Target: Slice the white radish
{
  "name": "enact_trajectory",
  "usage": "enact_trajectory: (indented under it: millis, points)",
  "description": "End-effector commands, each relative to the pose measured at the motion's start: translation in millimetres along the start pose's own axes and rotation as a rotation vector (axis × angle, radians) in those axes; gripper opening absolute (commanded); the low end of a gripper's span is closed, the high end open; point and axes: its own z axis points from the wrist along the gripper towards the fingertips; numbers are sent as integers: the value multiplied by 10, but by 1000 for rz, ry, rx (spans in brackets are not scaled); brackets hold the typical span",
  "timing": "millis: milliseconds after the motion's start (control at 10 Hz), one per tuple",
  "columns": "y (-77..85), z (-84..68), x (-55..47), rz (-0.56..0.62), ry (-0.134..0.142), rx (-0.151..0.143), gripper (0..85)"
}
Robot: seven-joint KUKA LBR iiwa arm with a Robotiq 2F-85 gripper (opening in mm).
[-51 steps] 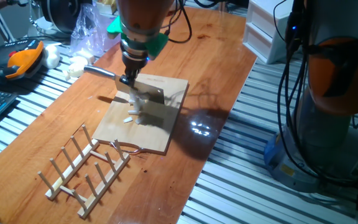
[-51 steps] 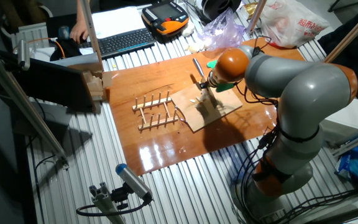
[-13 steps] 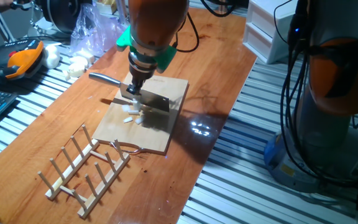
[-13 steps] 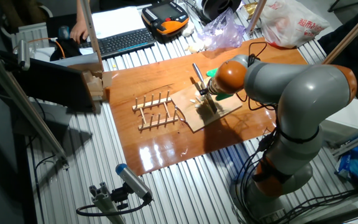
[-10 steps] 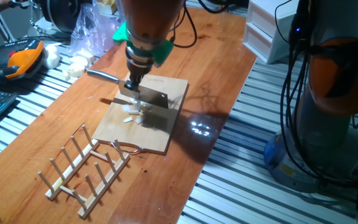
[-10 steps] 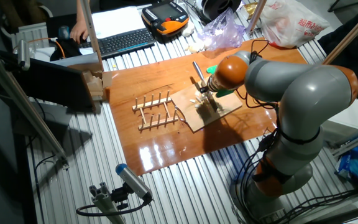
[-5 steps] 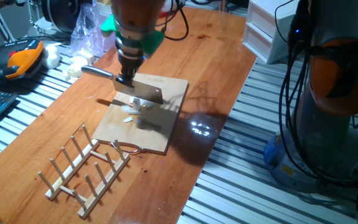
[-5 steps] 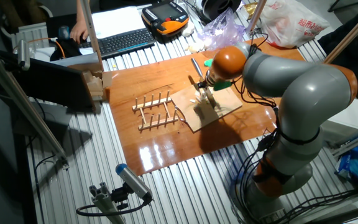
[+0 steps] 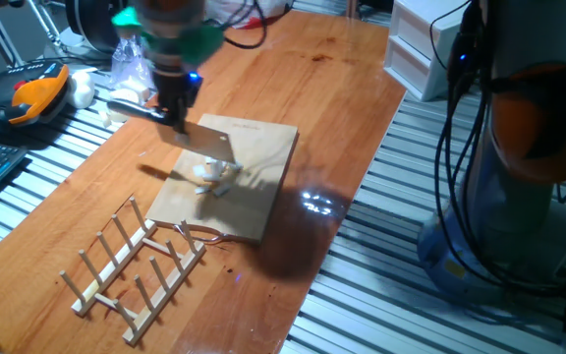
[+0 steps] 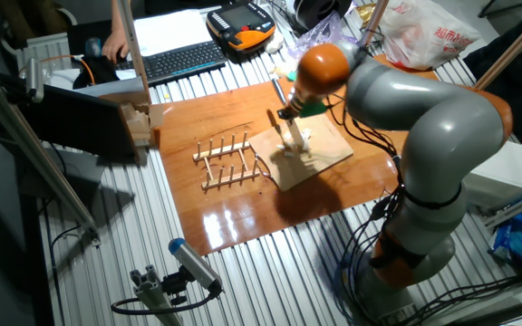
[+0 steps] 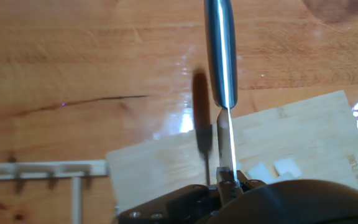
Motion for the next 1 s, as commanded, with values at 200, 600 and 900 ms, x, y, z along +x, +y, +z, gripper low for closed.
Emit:
enact_trajectory:
  millis: [200, 600, 900]
  points:
    - [355, -78, 19, 25, 7, 33, 0]
    - [31, -211, -162, -100, -27, -16, 0]
    - [43, -259, -193, -120, -101, -46, 0]
